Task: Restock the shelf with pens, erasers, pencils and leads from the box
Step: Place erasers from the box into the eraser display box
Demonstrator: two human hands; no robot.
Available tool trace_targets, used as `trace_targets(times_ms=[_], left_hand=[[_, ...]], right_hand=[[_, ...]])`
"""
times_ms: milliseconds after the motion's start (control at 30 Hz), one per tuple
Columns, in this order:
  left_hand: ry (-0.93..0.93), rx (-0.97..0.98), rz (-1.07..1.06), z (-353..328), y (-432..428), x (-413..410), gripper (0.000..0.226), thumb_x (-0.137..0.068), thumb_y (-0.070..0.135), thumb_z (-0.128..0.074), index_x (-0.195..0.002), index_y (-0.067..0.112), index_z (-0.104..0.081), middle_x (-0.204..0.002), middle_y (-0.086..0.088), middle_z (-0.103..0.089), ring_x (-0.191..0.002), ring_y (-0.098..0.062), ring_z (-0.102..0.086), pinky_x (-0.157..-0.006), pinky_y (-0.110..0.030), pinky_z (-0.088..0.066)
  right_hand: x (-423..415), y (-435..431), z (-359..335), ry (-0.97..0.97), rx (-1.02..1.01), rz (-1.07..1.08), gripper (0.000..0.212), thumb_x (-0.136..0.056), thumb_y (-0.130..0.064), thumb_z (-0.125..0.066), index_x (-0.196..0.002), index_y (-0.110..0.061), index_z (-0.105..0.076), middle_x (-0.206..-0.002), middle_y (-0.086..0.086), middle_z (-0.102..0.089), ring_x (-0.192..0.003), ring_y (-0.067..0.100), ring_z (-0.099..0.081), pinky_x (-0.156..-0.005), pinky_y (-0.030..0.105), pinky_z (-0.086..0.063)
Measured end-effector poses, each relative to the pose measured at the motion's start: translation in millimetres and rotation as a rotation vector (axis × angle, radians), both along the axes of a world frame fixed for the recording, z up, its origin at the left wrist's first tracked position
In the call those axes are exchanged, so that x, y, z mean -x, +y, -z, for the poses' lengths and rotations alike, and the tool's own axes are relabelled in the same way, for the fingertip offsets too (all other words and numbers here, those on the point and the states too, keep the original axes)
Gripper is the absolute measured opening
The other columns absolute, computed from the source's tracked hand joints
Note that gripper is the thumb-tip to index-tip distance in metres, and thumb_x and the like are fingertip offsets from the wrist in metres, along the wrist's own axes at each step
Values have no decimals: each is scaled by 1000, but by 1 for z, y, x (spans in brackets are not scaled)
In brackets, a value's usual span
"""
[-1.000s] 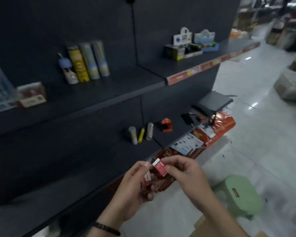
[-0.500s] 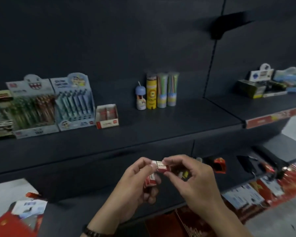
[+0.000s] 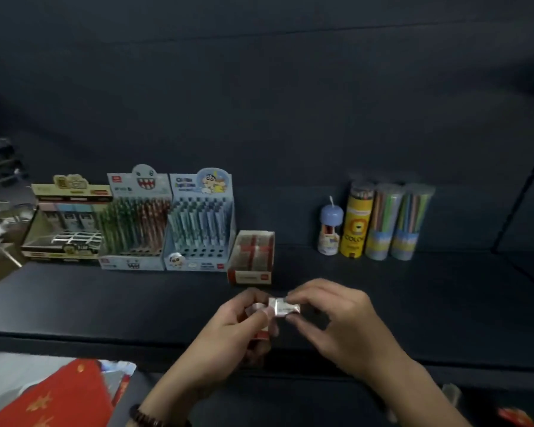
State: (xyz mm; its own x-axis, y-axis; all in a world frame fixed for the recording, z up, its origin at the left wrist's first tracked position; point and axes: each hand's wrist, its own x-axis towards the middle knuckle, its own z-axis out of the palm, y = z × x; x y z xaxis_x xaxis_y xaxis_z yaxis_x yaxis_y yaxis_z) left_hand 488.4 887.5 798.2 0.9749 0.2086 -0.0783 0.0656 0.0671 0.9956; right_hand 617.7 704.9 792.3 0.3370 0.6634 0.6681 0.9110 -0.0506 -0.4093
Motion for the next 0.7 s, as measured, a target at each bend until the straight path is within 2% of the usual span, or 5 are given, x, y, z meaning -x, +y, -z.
trace_targets(times_ms=[100,200,367,500,700], left_hand=[[-11,-2,-24,-2,31,-15,19,-110,19,-55,-117,3,-61,-85,-7,-63,-61,-18,-50,-54,-28,-38],[-16,6,-112,1,65,-26,23,-106,3,-52,-121,13,-67,-92,-12,-68,-70,-23,-53,-58,-31,-38],[53,-138,-128,14,136,-32,38,-108,4,-55,-129,34,-64,-103,-6,-76,-84,-21,-71,-74,-29,-54],[-6,-143,-97,14,167,-42,38,-102,0,-65,-133,22,-59,-93,-14,-78,-79,-24,-76,-71,-29,-60],[-18,-72,-145,22,184,-57,11,-103,11,-65,-113,6,-66,-81,-16,-76,-71,-28,-75,-58,-33,-57]], right_hand=[[-26,35,-3,-36,5,-33,21,-91,-16,-86,-110,-11,-80,-109,-4,-75,-98,5,-72,-84,24,-59],[-51,72,-8,11,47,49,18,-94,-26,-81,-110,-16,-82,-106,-9,-75,-95,3,-70,-84,23,-57],[-93,146,-13,40,313,226,14,-100,-32,-72,-102,-21,-79,-98,-10,-68,-90,5,-61,-81,25,-48],[-109,187,-7,79,478,284,16,-103,-25,-69,-109,-15,-80,-110,-1,-73,-96,11,-64,-82,24,-47],[-118,210,17,76,573,329,18,-98,-19,-72,-113,-19,-81,-118,-2,-68,-111,18,-64,-94,25,-46]])
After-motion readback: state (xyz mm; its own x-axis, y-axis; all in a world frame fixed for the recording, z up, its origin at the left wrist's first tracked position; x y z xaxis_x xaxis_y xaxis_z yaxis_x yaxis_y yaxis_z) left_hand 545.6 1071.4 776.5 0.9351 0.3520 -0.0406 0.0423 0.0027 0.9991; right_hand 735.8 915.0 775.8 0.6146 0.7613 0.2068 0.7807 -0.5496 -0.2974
